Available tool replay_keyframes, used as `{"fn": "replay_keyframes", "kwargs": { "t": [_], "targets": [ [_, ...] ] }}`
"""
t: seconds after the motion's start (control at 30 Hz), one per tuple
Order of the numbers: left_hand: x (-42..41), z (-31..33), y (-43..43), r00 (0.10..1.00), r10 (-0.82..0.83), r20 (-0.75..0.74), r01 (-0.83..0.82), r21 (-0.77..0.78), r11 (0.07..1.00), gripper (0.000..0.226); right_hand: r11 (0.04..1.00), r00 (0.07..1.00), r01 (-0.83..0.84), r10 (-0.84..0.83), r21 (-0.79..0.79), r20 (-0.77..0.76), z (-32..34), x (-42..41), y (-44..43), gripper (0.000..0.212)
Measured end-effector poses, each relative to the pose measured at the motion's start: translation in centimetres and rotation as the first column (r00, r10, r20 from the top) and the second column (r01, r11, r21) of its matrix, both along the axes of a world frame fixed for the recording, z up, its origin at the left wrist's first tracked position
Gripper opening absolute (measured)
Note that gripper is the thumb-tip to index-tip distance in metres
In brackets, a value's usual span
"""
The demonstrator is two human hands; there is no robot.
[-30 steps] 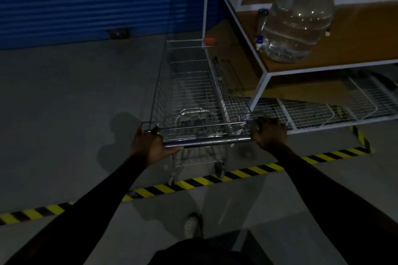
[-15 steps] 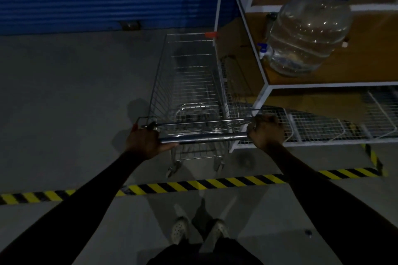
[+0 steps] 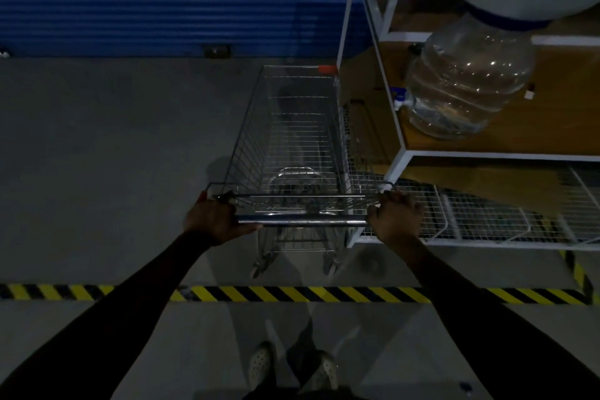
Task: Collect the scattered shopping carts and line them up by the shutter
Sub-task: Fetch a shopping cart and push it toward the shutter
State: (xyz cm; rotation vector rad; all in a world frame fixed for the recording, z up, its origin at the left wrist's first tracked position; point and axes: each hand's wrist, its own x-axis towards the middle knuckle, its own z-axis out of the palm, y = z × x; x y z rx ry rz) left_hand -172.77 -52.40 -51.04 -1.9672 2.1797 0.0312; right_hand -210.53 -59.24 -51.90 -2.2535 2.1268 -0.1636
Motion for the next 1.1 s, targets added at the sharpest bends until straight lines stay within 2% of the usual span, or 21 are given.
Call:
{"fn": "replay_keyframes", "kwargs": {
  "t": [0.33,0.43,0.6,0.73,0.9,1.1],
  "targets": [
    [-0.9,1.1,0.9,1.000,0.015,-0.006,-0.015,0.025,1.000,0.139,1.000,0.999,-0.017,0.018,0.010,-0.042,0.8,0.0,0.9,0.056],
    [-0.3,-0.3,1.1,1.000,0.024,0.010,-0.025,0.029,0.999,0.131,0.999,0.999,-0.033,0.033,0.018,-0.031,0.2,-0.4,1.2,0.062],
    [-0.1,-0.6,1.2,1.000,0.017,0.000,-0.017,0.036,0.999,0.126,0.999,1.000,-0.017,0.017,-0.044,0.009,0.3,-0.2,1.5,0.053],
    [-0.2,-0.2,1.2,1.000,0.021,-0.008,-0.021,0.037,0.999,0.126,0.993,0.999,-0.040,0.037,-0.109,-0.033,-0.2,-0.5,1.5,0.051],
    [-0.7,0.5,1.4,1.000,0.007,-0.007,-0.007,0.027,1.000,0.125,1.000,0.995,0.005,-0.004,0.004,-0.097,-0.9,-0.7,0.8,0.045],
    [-0.8,0.3,1.4,0.999,0.044,0.029,-0.044,-0.002,0.999,0.127,0.999,0.998,-0.033,0.032,-0.010,-0.049,-1.3,-1.2,0.8,0.055]
  ]
}}
